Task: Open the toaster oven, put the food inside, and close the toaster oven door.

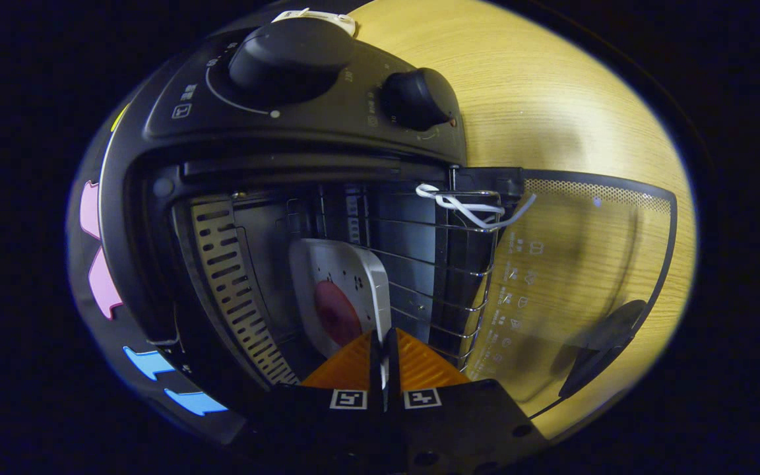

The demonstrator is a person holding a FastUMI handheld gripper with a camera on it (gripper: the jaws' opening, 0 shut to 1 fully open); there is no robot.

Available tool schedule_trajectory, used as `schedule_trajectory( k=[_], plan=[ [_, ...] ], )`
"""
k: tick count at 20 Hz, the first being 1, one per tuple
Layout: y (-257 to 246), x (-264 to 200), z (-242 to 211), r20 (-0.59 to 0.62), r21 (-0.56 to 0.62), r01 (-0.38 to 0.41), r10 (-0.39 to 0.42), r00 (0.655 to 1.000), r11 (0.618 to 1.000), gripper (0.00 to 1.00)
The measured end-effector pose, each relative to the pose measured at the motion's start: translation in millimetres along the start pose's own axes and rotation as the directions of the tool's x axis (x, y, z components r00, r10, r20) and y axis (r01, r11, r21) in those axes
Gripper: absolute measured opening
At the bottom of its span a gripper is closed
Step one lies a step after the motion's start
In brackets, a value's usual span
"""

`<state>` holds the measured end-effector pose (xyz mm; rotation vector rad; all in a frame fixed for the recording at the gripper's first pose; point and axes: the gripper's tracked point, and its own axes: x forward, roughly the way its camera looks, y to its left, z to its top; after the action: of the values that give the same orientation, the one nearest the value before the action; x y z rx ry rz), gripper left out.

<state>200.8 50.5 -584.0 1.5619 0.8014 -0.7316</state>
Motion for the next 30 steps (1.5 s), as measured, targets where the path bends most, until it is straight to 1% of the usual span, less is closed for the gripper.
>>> schedule_trajectory(
  k=[1,2,3,5,8,9,13,16,17,19,20,22,23,24,25,27,28,30],
  plan=[
    [-1.3,2.4,-1.3,-0.006,0.006,0.001,-0.001,1.0,1.0,0.1],
    [-1.9,2.4,-1.4,-0.009,0.003,-0.003,0.004,1.0,1.0,0.11],
    [-3.3,-1.6,-0.7,-0.008,0.0,0.003,-0.003,1.0,1.0,0.21],
    [-3.8,-5.8,-0.5,-0.006,-0.009,-0.002,0.002,1.0,1.0,0.23],
    [-4.6,-13.8,-9.7,-0.049,-0.017,-0.008,0.008,0.999,1.0,0.27],
    [-6.2,-18.3,-14.2,-0.063,-0.036,-0.012,0.009,0.998,0.999,0.29],
    [-18.0,-49.0,-38.9,-0.133,-0.12,-0.009,-0.007,0.991,0.993,0.28],
    [-20.1,-77.7,-54.4,-0.167,-0.215,-0.046,0.01,0.986,0.976,0.29],
    [-22.5,-86.0,-58.6,-0.182,-0.256,-0.057,0.01,0.983,0.965,0.51],
    [-32.3,-107.8,-62.2,-0.204,-0.352,-0.073,0.0,0.979,0.933,0.52],
    [-39.2,-117.9,-59.9,-0.201,-0.416,-0.074,-0.012,0.98,0.906,0.67],
    [-54.5,-131.9,-51.3,-0.174,-0.549,-0.06,-0.043,0.984,0.834,0.98],
    [-58.9,-139.4,-46.4,-0.158,-0.613,-0.057,-0.051,0.986,0.788,0.98],
    [-62.1,-145.5,-42.1,-0.136,-0.686,-0.055,-0.054,0.989,0.726,0.98],
    [-64.4,-149.3,-38.4,-0.116,-0.765,-0.052,-0.058,0.992,0.642,0.98],
    [-69.0,-157.2,-36.4,-0.078,-0.898,-0.046,-0.055,0.995,0.438,0.99],
    [-70.7,-161.8,-37.8,-0.065,-0.941,-0.042,-0.057,0.996,0.336,0.98],
    [-79.7,-165.1,-41.6,-0.035,-0.987,-0.025,-0.065,0.997,0.156,0.99]
  ],
)
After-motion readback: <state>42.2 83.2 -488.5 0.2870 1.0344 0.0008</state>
